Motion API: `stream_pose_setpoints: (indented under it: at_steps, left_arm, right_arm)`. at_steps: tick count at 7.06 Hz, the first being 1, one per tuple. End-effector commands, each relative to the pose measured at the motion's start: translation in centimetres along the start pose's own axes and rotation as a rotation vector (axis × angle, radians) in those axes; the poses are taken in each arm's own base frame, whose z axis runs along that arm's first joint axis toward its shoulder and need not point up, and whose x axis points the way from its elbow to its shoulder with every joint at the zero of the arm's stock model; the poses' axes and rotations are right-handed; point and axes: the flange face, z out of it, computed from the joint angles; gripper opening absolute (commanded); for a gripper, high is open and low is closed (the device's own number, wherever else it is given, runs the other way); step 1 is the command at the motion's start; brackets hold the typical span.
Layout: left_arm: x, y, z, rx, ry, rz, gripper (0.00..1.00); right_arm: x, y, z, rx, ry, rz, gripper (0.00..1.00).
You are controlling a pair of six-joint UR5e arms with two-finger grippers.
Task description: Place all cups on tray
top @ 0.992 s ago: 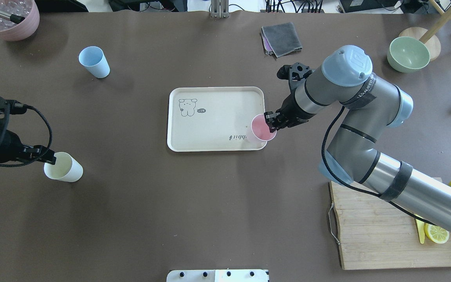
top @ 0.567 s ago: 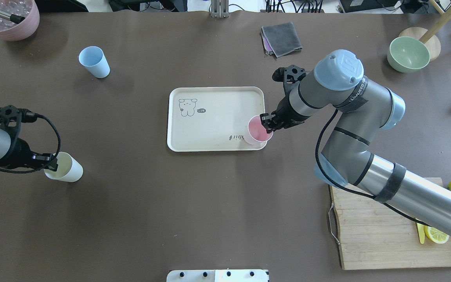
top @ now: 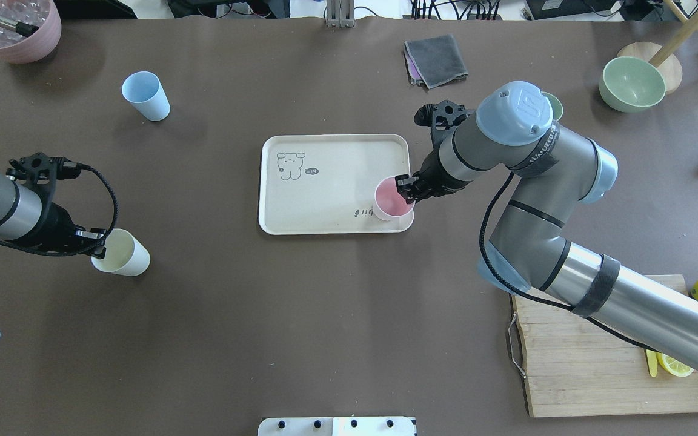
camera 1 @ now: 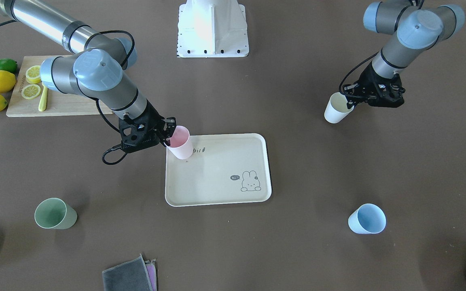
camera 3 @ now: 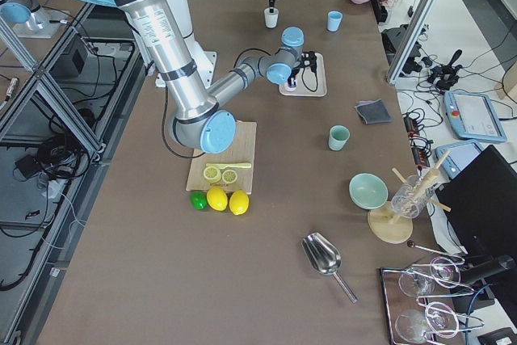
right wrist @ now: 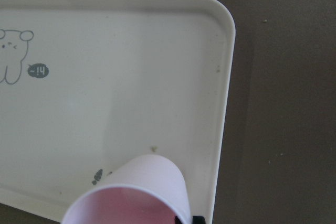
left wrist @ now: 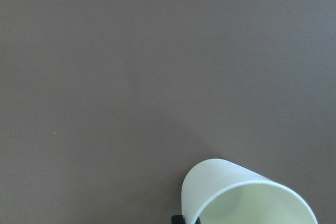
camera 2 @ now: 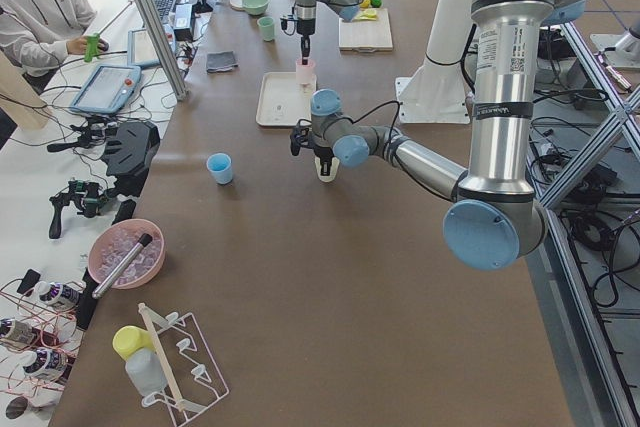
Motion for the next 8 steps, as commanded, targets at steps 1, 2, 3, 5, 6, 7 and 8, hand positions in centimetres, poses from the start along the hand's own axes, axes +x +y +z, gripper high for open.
stream_pose_setpoints:
  at_steps: [1, 2, 3, 5, 6, 7, 8]
  left_arm:
    - [9.6, -4.6, -1.7, 0.006, 0.011, -0.053, 0.0]
    - [13.9, -7.5, -0.9, 0.005, 0.011, -0.107, 0.0]
    - [17.2, -9.2, -0.6, 0.007, 0.025, -0.129, 0.0]
    - [22.3, -12.1, -0.2, 0.009, 0.038, -0.18, 0.0]
    - [25.2, -12.6, 1.2, 0.024, 0.023, -0.196, 0.0]
    - [26.6, -12.2, 1.9, 0.027, 0.02, -0.209, 0.0]
    - [28.2, -12.8, 2.9, 0.016, 0.01, -0.213, 0.0]
  right_arm:
    - [-1.0, -1.5, -2.4, 0.027, 0.004, 0.045, 1.0]
    - [0.8, -3.1, -4.7, 0.035, 0.014, 0.062, 1.0]
    - [4.2, -4.2, -6.8, 0.02, 0.012, 0.057, 1.0]
    - [12.0, -5.8, -9.2, 0.025, 0.055, 0.007, 1.0]
    - [15.8, -6.1, -10.0, 0.022, 0.081, 0.011, 0.99]
    - [19.6, -6.6, -10.9, 0.023, 0.108, 0.012, 0.99]
    - [23.1, -7.6, -10.8, 0.009, 0.131, 0.021, 0.98]
